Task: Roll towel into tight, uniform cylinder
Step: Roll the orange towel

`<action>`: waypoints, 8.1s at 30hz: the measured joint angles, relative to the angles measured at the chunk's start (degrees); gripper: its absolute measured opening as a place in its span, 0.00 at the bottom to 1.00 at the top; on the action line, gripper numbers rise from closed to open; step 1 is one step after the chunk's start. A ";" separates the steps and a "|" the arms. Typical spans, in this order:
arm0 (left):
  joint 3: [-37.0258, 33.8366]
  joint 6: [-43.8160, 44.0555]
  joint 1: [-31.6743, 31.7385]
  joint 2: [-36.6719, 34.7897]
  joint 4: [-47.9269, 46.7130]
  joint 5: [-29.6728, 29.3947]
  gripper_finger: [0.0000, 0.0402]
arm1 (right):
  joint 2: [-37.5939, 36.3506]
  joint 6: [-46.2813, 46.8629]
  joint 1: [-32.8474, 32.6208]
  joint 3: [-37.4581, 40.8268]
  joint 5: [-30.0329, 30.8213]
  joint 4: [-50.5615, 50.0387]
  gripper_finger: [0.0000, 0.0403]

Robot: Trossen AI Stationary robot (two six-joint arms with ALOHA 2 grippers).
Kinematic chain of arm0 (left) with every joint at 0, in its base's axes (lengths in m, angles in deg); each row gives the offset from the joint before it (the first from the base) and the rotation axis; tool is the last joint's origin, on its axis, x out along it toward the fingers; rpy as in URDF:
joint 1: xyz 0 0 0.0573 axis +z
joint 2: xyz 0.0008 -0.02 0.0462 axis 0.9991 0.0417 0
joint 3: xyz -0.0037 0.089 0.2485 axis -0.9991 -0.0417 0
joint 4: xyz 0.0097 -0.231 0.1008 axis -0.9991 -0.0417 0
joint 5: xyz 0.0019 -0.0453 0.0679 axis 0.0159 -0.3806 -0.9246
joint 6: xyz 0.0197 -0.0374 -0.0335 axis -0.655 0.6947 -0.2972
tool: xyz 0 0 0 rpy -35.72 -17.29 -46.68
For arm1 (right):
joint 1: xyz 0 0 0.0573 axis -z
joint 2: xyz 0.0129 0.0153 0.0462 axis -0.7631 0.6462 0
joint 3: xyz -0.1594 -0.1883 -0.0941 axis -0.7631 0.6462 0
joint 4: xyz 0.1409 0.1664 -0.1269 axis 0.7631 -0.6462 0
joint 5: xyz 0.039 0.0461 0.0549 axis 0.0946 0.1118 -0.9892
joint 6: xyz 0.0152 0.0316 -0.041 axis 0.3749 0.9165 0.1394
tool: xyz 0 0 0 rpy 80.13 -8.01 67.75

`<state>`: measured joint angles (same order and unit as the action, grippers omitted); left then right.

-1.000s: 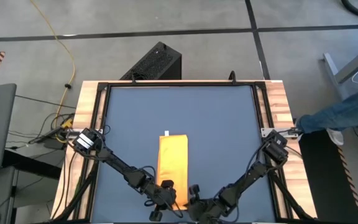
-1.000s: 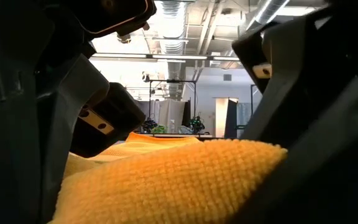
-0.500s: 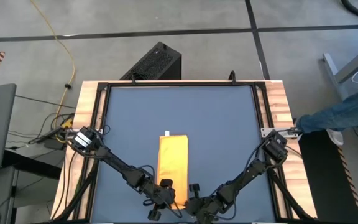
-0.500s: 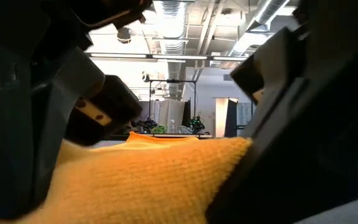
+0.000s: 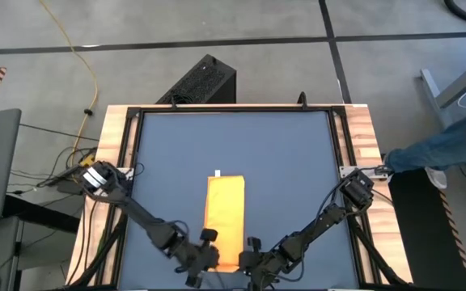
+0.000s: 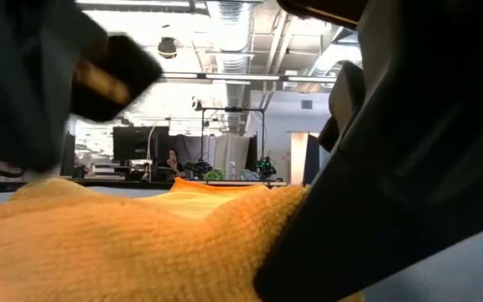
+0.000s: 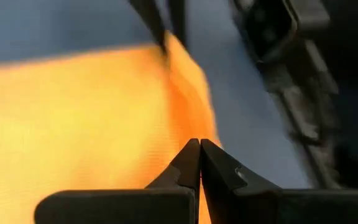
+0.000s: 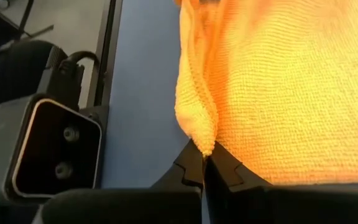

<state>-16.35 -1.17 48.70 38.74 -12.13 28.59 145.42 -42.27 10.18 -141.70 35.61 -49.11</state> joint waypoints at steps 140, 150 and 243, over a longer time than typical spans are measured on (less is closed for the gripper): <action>0.17 -1.16 2.10 4.32 0.57 15.60 0.00 | 0.33 -14.63 -3.35 -3.54 1.57 -0.42 0.04; 0.15 -2.01 0.95 2.06 0.06 12.90 0.00 | -0.34 -9.12 -3.55 -3.49 1.69 -3.70 0.16; 0.20 -29.09 17.20 1.90 -2.33 4.72 0.00 | -25.83 -5.35 10.01 29.99 3.25 6.31 0.58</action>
<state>-16.16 -30.26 65.89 40.64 -14.45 33.31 119.59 -47.62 20.19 -111.71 38.85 -42.81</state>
